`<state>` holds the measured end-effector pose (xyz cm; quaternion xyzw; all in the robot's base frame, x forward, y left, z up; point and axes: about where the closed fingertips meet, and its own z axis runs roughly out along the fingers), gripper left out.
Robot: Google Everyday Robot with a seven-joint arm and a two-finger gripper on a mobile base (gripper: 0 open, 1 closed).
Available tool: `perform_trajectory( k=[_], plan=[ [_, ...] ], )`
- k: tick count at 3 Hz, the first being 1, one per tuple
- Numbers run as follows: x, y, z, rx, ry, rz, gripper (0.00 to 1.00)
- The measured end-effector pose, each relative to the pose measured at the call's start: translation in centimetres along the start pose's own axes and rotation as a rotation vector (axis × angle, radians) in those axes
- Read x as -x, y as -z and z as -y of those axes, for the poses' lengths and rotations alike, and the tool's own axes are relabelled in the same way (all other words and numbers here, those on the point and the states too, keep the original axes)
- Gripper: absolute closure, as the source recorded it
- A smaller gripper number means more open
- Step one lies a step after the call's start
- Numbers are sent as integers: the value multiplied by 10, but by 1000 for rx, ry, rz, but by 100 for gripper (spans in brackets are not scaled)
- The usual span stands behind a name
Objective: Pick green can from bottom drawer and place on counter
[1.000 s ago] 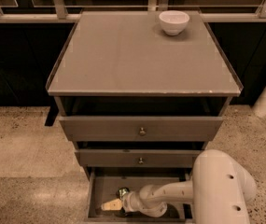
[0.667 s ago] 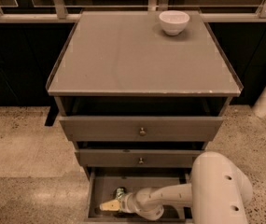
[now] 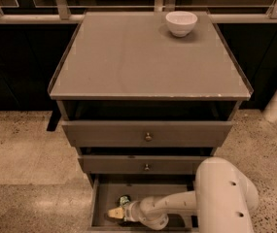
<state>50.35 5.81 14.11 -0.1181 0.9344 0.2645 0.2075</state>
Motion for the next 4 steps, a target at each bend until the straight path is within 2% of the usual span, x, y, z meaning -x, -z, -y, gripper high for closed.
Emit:
perform_trajectory(
  k=[3,4],
  plan=[
    [0,0,0,0,0,0,92],
    [0,0,0,0,0,0,100]
  ],
)
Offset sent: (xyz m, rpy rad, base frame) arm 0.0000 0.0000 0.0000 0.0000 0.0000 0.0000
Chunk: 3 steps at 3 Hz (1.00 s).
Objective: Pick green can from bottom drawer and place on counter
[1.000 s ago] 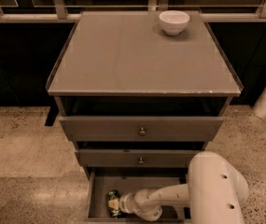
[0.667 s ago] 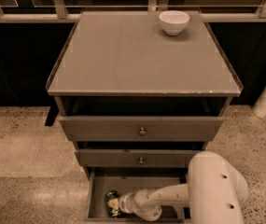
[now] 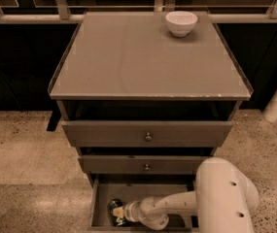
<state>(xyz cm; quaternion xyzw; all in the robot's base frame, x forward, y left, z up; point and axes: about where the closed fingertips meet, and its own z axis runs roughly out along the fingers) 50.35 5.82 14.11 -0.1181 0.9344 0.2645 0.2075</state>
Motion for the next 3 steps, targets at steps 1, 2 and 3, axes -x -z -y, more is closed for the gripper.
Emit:
perform_trajectory(
  k=[1,2,3],
  plan=[
    [0,7,0,73,-16,28,100],
    [7,22,5,199,-17,135,100],
    [3,56,46,266,-68,253,100]
  ],
)
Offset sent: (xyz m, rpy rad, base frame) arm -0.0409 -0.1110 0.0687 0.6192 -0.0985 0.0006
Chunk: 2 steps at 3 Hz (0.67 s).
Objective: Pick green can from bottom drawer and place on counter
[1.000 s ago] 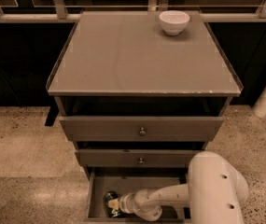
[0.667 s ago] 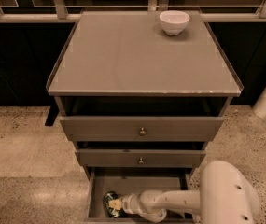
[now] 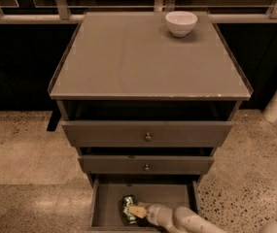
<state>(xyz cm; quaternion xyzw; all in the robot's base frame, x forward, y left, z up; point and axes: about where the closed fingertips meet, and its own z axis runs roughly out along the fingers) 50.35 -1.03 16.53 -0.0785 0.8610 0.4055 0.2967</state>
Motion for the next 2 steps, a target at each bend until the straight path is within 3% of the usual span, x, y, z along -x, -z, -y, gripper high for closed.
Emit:
perform_trajectory(
  k=[1,2],
  plan=[
    [6,63,20,59,-40,99,100],
    [16,119,10,154,-40,162,100]
  ],
)
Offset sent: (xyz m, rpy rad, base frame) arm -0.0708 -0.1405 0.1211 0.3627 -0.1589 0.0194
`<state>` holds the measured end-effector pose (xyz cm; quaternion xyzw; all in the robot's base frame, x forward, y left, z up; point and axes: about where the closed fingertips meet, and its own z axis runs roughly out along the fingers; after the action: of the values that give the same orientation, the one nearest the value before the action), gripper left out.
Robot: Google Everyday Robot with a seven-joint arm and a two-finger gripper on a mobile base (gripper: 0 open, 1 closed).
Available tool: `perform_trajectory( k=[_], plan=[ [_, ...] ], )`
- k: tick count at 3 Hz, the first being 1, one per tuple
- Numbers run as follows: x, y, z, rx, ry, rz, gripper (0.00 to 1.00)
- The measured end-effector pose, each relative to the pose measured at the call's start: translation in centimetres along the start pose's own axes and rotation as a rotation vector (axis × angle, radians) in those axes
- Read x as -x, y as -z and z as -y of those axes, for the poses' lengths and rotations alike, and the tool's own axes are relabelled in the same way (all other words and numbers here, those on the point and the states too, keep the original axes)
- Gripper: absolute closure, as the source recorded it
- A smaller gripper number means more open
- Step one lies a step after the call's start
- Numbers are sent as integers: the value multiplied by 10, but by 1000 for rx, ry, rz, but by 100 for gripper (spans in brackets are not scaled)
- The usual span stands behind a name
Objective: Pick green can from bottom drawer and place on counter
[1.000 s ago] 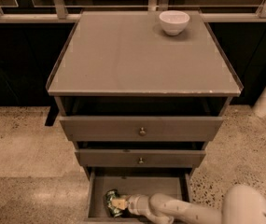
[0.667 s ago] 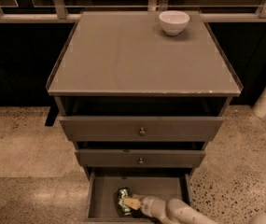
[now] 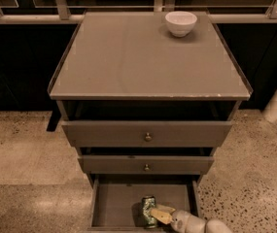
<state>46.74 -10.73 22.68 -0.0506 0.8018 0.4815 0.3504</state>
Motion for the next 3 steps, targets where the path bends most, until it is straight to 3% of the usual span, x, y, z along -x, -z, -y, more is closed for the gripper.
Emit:
perform_trajectory(
  k=[1,2,3],
  plan=[
    [-6,3,-19,73,-4,-14,100],
    [-6,3,-19,73,-4,-14,100],
    [9,10,-44,79,-6,-29,100]
  ],
)
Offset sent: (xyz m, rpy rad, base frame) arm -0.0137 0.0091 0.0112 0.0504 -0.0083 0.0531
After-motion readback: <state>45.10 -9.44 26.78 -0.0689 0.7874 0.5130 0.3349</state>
